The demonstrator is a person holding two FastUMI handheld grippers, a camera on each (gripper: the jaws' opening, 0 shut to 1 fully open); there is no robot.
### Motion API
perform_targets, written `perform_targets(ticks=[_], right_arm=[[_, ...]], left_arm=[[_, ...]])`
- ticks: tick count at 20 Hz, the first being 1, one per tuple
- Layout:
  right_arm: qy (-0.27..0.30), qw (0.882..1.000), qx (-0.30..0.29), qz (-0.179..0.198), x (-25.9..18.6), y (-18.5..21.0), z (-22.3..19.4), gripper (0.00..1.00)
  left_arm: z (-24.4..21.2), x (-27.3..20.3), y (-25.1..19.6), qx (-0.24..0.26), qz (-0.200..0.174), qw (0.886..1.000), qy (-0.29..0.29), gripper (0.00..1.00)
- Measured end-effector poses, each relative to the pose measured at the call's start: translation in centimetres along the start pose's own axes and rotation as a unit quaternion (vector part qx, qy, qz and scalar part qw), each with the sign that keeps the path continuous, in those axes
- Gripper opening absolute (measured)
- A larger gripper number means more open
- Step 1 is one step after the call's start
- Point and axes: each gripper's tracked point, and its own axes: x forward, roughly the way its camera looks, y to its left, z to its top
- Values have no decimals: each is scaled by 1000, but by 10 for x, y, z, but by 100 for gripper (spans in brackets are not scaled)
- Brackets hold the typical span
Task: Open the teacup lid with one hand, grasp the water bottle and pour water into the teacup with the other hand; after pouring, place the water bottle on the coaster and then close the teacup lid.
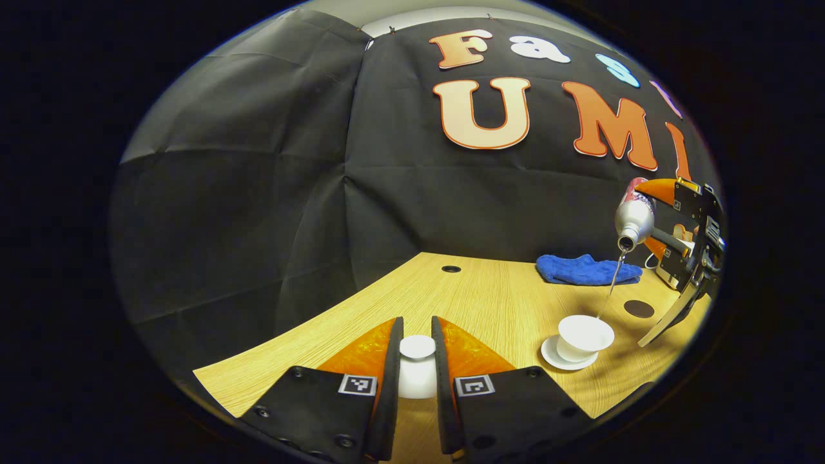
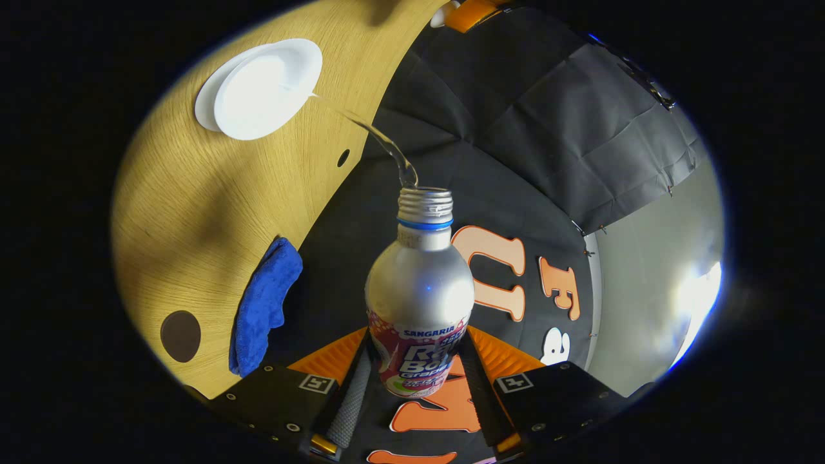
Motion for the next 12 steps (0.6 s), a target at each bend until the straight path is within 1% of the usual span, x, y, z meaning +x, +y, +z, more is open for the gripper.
perform_targets(ticks=[3,12], right_arm=[[-3,1000,-18,-11,1,-3,1,76],[-39,998,-49,0,6,-7,3,76]], left_arm=[[1,-1,-1,1,-1,1000,0,30],[1,-5,-1,2,-1,1000,2,30]])
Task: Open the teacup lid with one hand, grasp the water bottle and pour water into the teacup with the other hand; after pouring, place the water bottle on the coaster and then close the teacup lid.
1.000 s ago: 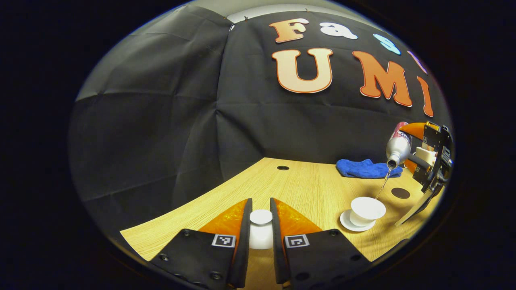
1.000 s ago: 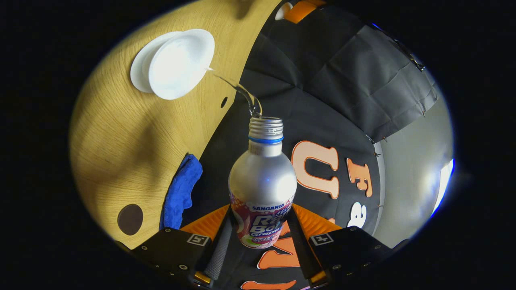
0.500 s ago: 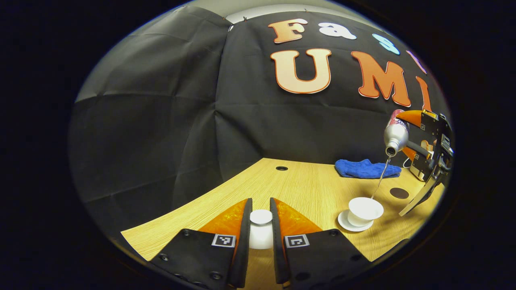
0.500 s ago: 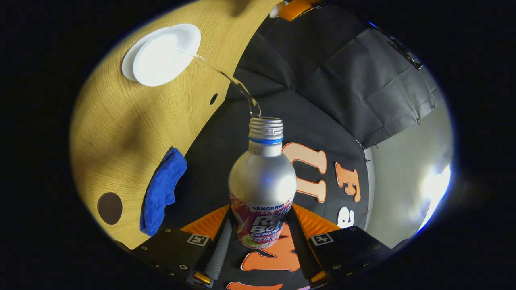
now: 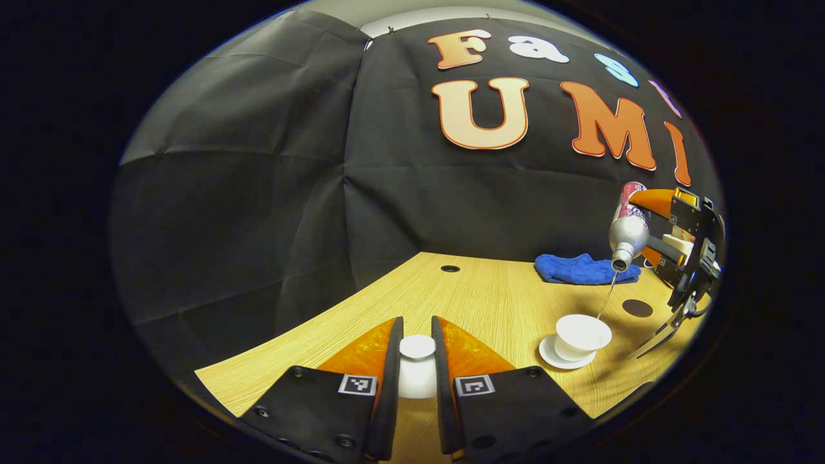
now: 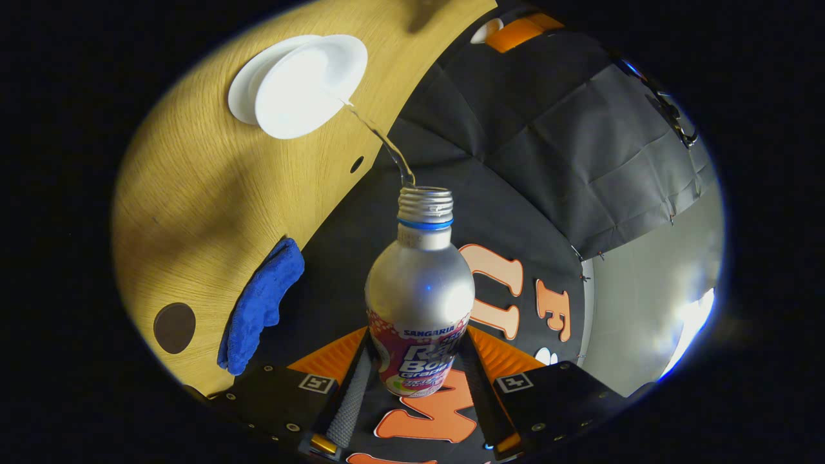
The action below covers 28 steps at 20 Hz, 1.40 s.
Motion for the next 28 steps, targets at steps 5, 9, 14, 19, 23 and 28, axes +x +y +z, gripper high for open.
perform_targets(ticks=[5,9,14,19,23,28], right_arm=[[-18,1000,1,4,0,1,2,76],[-16,999,42,21,1,6,-1,79],[0,996,92,23,-2,15,-1,76],[32,978,202,26,-13,28,-6,76],[70,949,305,42,-25,44,-19,76],[116,891,434,72,-30,70,-39,76]], left_arm=[[4,-3,-4,1,-3,1000,-3,30],[7,-3,-12,8,-5,1000,-11,30],[21,-6,-29,9,-13,999,-29,30],[28,-5,-51,12,-28,999,-33,30],[35,-5,-71,19,-43,998,-39,30],[44,-3,-102,25,-65,997,-46,30]])
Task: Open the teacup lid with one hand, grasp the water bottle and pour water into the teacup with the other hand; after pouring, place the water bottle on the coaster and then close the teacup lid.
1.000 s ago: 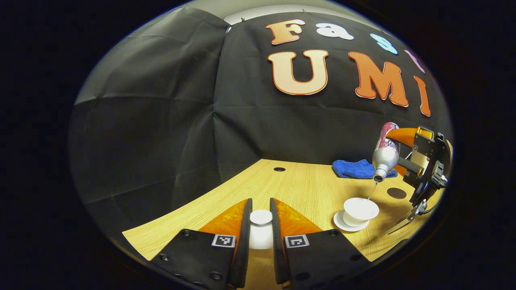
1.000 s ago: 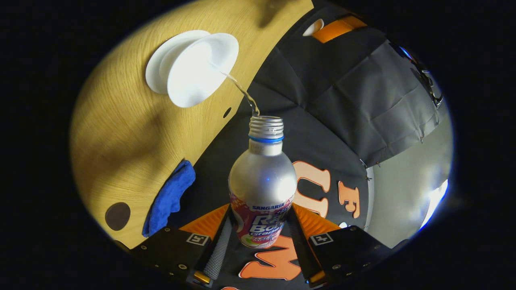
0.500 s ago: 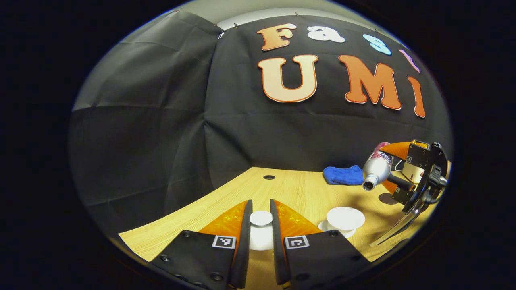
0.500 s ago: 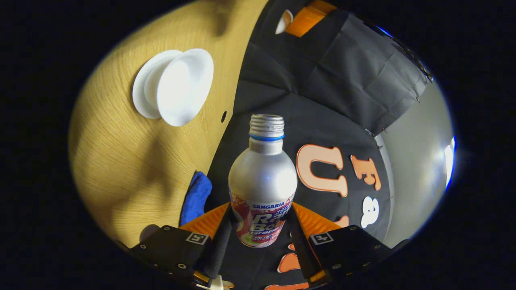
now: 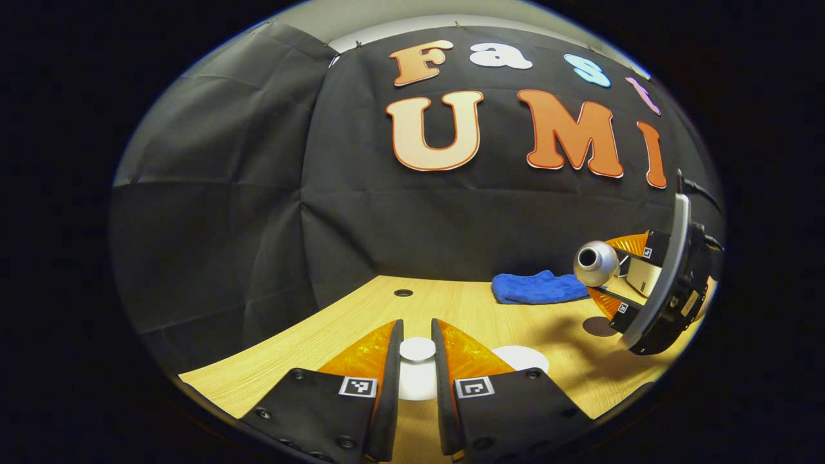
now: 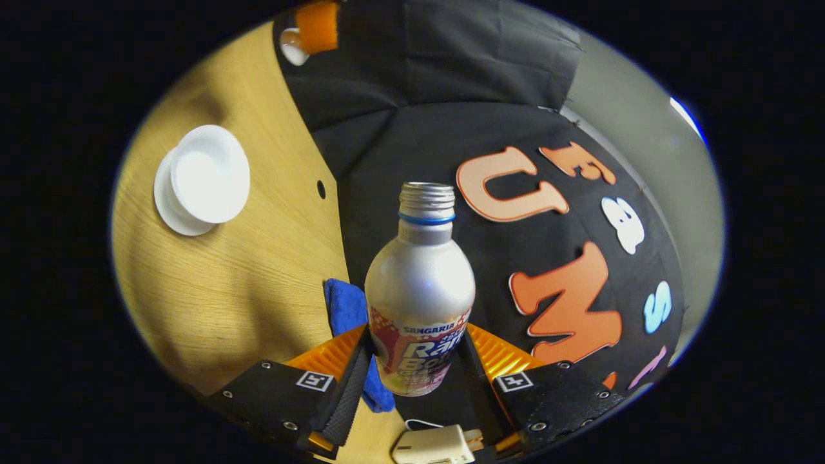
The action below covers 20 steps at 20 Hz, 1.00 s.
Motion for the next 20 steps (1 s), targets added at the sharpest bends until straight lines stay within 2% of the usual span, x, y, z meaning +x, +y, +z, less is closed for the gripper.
perform_targets(ticks=[3,4,5,7,9,12,15,16,18,20], right_arm=[[37,994,98,14,6,-5,-30,76],[48,990,133,17,6,-5,-39,77],[56,984,166,21,9,-9,-46,76],[69,971,228,30,12,-11,-54,77],[92,951,292,46,20,-9,-61,77],[120,909,390,89,21,-3,-61,77],[138,866,470,105,20,-1,-66,77],[146,855,486,106,21,1,-70,77],[155,845,499,111,20,6,-71,75],[149,847,499,106,26,0,-69,77]], left_arm=[[4,3,-17,2,-12,1000,-2,30],[5,4,-23,2,-15,1000,-2,27],[5,5,-29,3,-20,1000,-2,30],[6,7,-41,7,-29,1000,-1,30],[8,9,-53,11,-37,999,-4,30],[14,10,-68,9,-48,999,-7,30],[11,15,-78,9,-55,998,-4,30],[9,15,-80,8,-55,998,-2,30],[5,16,-83,7,-57,998,4,30],[1,17,-85,10,-57,998,9,27]])
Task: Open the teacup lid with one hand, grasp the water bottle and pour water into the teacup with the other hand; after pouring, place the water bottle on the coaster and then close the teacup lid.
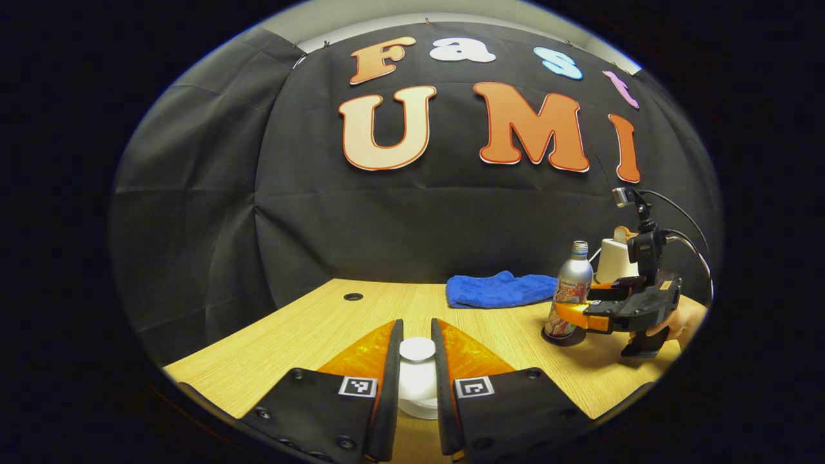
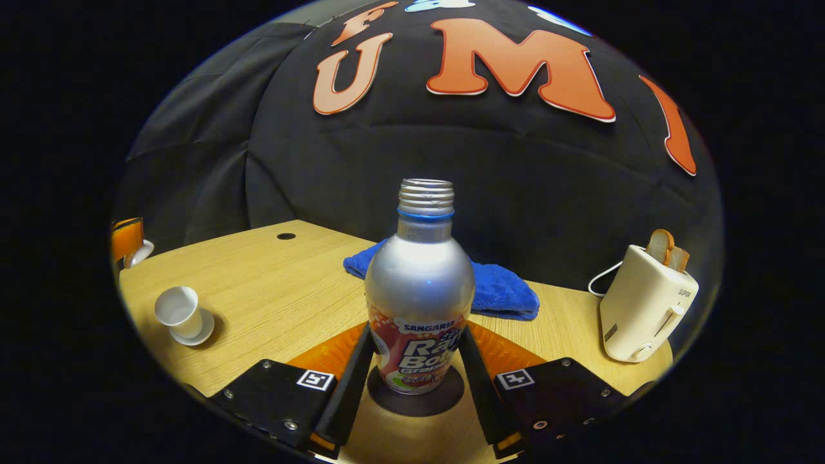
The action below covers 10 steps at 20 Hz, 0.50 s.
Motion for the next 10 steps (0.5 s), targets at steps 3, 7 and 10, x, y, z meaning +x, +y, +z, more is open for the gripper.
perform_targets(ticks=[3,7,10], right_arm=[[8,1000,6,-4,-5,0,-5,77],[21,1000,2,-3,-8,-2,-4,76],[22,1000,14,-2,-11,2,-3,77]], left_arm=[[-8,6,-6,-2,-5,1000,11,30],[-17,11,-12,-2,-8,1000,20,27],[-20,16,-18,-9,-15,1000,21,30]])
